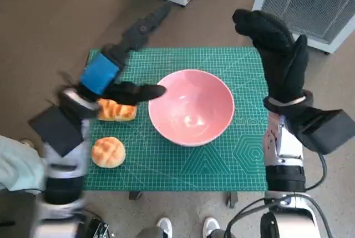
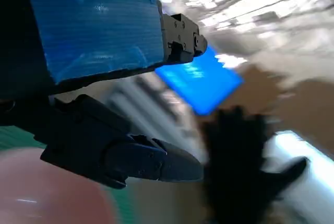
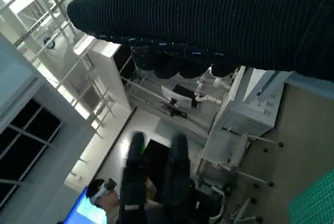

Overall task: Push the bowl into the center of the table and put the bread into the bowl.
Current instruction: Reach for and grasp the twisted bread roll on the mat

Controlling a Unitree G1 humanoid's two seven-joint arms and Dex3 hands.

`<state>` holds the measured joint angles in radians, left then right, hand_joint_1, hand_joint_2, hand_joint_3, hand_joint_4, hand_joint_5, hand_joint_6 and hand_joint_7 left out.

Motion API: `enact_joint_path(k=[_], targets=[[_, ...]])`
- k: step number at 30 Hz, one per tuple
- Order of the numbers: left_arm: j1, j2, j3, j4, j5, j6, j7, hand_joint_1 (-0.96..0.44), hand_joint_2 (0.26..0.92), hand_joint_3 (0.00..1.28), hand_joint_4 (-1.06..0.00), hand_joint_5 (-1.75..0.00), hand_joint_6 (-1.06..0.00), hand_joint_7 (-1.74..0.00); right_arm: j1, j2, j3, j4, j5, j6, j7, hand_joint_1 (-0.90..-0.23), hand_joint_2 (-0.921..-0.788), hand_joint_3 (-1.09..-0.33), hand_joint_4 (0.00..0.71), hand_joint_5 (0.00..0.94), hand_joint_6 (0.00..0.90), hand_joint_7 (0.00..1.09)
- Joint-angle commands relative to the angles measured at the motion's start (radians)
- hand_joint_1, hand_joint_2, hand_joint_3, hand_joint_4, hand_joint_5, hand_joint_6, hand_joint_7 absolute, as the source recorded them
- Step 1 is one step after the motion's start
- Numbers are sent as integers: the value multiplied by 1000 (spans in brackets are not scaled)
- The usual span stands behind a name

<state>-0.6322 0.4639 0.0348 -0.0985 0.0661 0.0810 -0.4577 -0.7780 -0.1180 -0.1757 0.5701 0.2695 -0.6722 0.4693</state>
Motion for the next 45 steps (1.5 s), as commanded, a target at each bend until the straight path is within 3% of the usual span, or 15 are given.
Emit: enact_joint_path(k=[1,10,20,32,45], targets=[[-35,220,-76,-169,228,421,-113,-164,742,8,-87,-5,-226,-47,21,-5,5,10,-9,23,-16,-693,-921,-740,226,1,159,309],[-29,282,-98,-70,277,398,-141,-119,725,1,-132,-13,-280,-33,14,3,6,19,-2,38,-22,-706,-921,-742,225,1,153,319],[-41,279,-189,31,336,411,-149,-149,731,3,-154,-7,-298,-19,3,14,11,29,0,52,-30,-715,-921,-742,228,2,146,329],[-90,235,-327,190,422,414,-165,-198,740,5,-156,-1,-301,-8,-5,22,17,41,6,46,-27,-687,-921,-754,225,0,135,348],[-140,130,-438,490,500,333,-86,-193,740,2,-158,-1,-303,-4,2,20,20,37,8,41,-22,-683,-921,-757,224,0,128,376]])
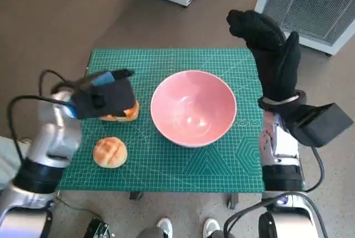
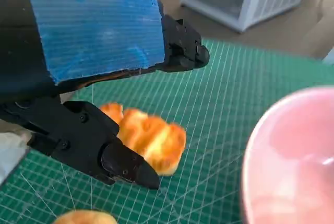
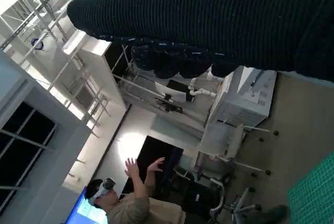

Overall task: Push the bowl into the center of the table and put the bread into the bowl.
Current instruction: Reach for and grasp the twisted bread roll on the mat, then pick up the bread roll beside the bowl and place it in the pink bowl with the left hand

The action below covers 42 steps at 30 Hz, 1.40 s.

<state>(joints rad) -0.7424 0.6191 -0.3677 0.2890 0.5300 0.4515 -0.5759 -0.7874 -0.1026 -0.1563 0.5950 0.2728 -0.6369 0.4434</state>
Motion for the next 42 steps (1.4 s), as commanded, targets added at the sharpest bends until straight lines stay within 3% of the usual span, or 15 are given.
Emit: enact_joint_path(k=[1,11,15,17,19,21,22,24,28,36,42], targets=[[-33,-31,-42,129,42,-46,38,-189,740,2,-159,-1,-304,-4,12,4,0,11,6,6,4,-685,-921,-757,224,1,128,377],[-99,-86,-121,375,121,-84,74,-83,745,4,-186,-11,-345,-20,20,-5,-4,-1,15,14,10,-702,-921,-751,226,1,122,395],[-112,-105,-133,451,135,-109,109,-8,775,15,-484,-92,-524,-53,23,-8,-4,-6,19,18,10,-706,-921,-748,228,2,121,401],[-116,-111,-137,484,139,-127,128,16,793,14,-570,-521,-636,-51,25,-8,-4,-10,21,20,10,-708,-921,-746,228,2,119,404],[-117,-114,-139,509,143,-145,146,194,849,21,-660,-831,-727,-72,27,-8,-4,-14,23,23,9,-709,-921,-746,228,2,118,405],[-118,-115,-140,528,146,-164,164,285,879,25,-706,-992,-817,-106,29,-9,-3,-18,24,25,8,-710,-921,-746,228,2,116,407],[-118,-115,-141,537,147,-173,172,183,893,24,-721,-1081,-778,-402,29,-9,-2,-20,25,26,8,-710,-921,-746,228,2,115,408],[-119,-113,-144,556,153,-196,198,94,903,24,-728,-1147,-751,-676,31,-8,-1,-23,23,29,6,-711,-921,-746,228,2,114,409],[-125,-108,-147,584,165,-235,244,20,907,20,-726,-1172,-748,-927,33,-8,-1,-26,22,31,3,-711,-921,-746,228,1,112,413],[-121,-69,-93,504,150,-273,298,2,909,19,-728,-1183,-746,-983,35,-5,0,-30,23,34,4,-707,-921,-747,228,1,109,419],[-75,-34,2,311,110,-272,334,2,909,18,-737,-1229,-758,-909,41,-1,3,-37,21,33,3,-704,-921,-747,228,1,106,423]])
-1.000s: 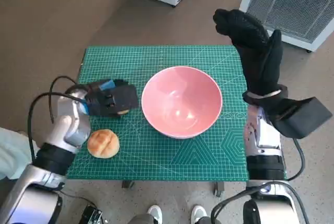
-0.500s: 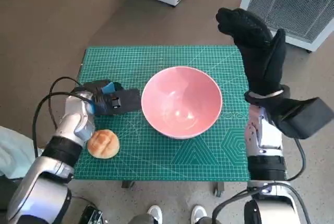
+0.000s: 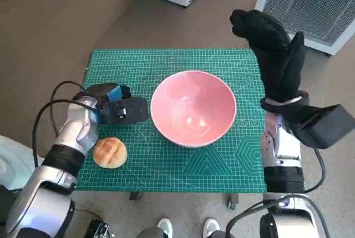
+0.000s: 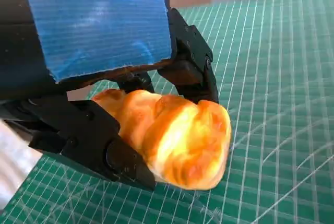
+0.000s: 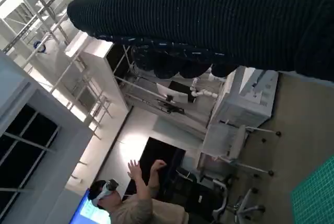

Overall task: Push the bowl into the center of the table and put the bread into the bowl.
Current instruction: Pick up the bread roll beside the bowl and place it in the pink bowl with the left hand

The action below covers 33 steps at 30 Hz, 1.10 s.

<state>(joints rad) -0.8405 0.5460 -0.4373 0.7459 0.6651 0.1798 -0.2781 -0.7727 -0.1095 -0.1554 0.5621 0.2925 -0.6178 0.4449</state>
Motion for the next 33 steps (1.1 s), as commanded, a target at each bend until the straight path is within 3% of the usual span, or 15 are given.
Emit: enact_joint_path(k=[1,11,17,25,33], targets=[[35,43,93,-198,-31,6,41,2,908,17,-745,-1230,-763,-892,27,6,3,-4,2,13,2,-705,-921,-748,227,1,105,424],[135,34,244,-662,-71,32,53,3,892,8,-801,-1175,-803,-841,28,1,-1,-1,15,19,14,-709,-921,-746,228,1,101,431],[152,-13,257,-843,-69,31,50,2,882,17,-836,-1039,-767,-982,27,-2,-2,4,23,19,19,-703,-921,-746,228,1,99,435],[131,-62,208,-949,-53,23,-10,2,889,15,-842,-984,-727,-1074,23,0,-6,18,32,14,28,-703,-921,-742,231,2,100,439],[87,-109,137,-882,-32,-26,-42,2,885,9,-868,-981,-733,-1042,26,5,-8,13,33,14,28,-698,-921,-742,230,1,98,440]])
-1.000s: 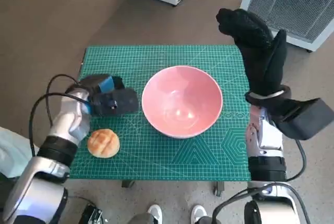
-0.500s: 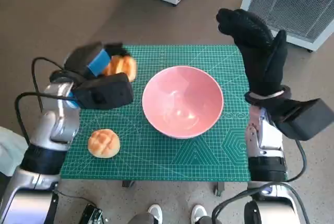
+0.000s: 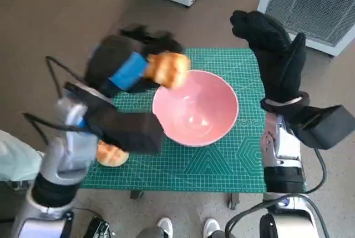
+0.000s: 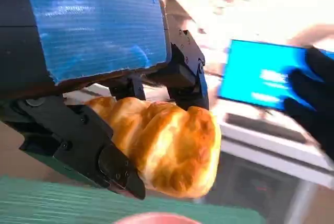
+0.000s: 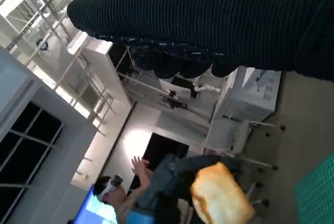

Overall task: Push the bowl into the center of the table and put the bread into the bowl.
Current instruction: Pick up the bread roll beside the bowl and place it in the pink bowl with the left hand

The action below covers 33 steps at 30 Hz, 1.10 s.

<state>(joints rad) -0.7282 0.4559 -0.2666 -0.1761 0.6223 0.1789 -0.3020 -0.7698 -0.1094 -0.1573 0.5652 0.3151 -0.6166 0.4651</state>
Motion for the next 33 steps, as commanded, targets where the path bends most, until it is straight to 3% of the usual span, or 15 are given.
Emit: enact_joint_path(k=[1,14,22,23,24,26,27,29,33], targets=[[-29,-24,-40,52,10,-33,-20,2,884,11,-864,-1006,-740,-1014,23,5,-6,9,11,13,7,-698,-921,-742,230,1,98,441],[-71,-118,-123,369,11,-172,35,1,906,14,-808,-1089,-696,-1039,34,4,-13,4,11,3,4,-697,-921,-732,229,0,96,435],[-83,-166,-152,528,28,-190,88,1,916,12,-783,-1043,-676,-1133,38,6,-20,8,14,-2,5,-702,-921,-726,230,1,99,429],[-82,-169,-153,537,28,-186,87,1,918,47,-753,-1098,-621,-1162,38,7,-21,8,15,-2,5,-703,-921,-725,231,1,100,428],[-77,-170,-155,538,26,-174,73,73,918,63,-725,-1136,-575,-1055,40,7,-22,7,16,-2,6,-703,-921,-725,230,1,100,427],[-66,-169,-157,525,23,-142,37,237,920,151,-602,-1286,-515,-632,42,8,-23,3,17,-1,5,-703,-921,-723,231,1,103,425],[-61,-168,-158,515,22,-125,18,194,891,143,-498,-1110,-469,-531,42,8,-23,2,17,0,5,-703,-921,-723,231,1,103,424],[-53,-161,-163,475,24,-69,-48,47,818,92,-282,-483,-347,-235,44,9,-24,-2,19,3,3,-706,-921,-720,231,1,105,421],[-62,-144,-167,420,22,-5,-149,-212,761,44,-104,-102,-236,-50,46,10,-26,-8,17,4,-1,-708,-921,-716,232,2,108,416]])
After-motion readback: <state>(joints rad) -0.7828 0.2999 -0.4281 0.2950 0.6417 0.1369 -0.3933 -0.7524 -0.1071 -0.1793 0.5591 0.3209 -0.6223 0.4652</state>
